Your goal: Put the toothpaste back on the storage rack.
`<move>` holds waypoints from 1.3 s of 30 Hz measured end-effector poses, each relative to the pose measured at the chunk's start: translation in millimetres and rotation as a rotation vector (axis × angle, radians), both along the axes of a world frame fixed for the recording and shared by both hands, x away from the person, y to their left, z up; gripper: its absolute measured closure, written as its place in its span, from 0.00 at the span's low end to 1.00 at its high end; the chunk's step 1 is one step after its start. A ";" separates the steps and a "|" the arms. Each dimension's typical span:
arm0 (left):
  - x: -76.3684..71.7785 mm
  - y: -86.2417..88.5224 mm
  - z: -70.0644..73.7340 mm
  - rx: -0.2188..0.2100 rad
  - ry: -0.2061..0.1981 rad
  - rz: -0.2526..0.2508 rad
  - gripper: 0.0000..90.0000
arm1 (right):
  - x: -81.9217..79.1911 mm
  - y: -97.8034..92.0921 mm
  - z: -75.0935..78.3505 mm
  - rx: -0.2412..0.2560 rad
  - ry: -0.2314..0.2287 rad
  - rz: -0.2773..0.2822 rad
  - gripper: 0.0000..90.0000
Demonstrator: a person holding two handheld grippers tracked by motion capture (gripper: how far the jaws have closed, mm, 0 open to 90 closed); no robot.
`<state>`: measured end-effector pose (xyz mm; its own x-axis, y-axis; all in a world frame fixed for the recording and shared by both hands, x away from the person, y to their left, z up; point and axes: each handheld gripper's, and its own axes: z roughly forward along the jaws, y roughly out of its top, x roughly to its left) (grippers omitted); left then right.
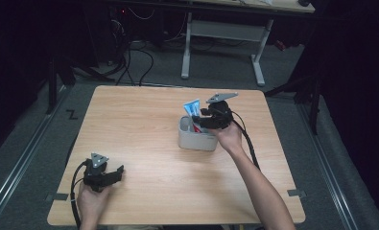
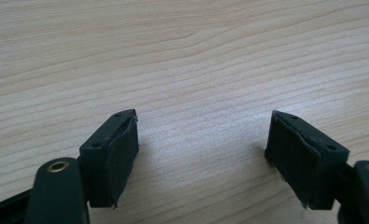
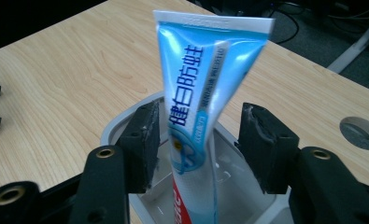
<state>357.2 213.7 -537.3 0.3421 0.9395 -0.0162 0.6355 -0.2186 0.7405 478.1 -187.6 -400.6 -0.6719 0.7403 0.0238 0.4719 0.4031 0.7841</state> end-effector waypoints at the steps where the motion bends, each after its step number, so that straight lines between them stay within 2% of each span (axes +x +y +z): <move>1: 0.0 0.0 0.0 0.000 0.000 0.000 0.28 | -0.8 -1.1 0.5 0.003 0.002 -0.005 0.53; 4: 0.0 0.0 0.0 0.000 0.000 0.000 0.28 | -2.6 -5.5 2.3 0.007 0.008 -0.014 0.51; 17: 0.0 0.0 0.0 0.000 0.000 0.000 0.28 | -15.8 -16.7 12.5 0.028 -0.044 -0.020 0.52; 39: 0.0 -0.1 0.0 0.001 0.000 0.000 0.28 | -31.5 -39.0 20.7 0.060 -0.068 -0.050 0.53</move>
<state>357.2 213.7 -537.3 0.3421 0.9395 -0.0155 0.6353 -0.2191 0.7406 446.7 -226.7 -380.0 -0.6360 0.7713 0.0249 0.4354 0.3320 0.8368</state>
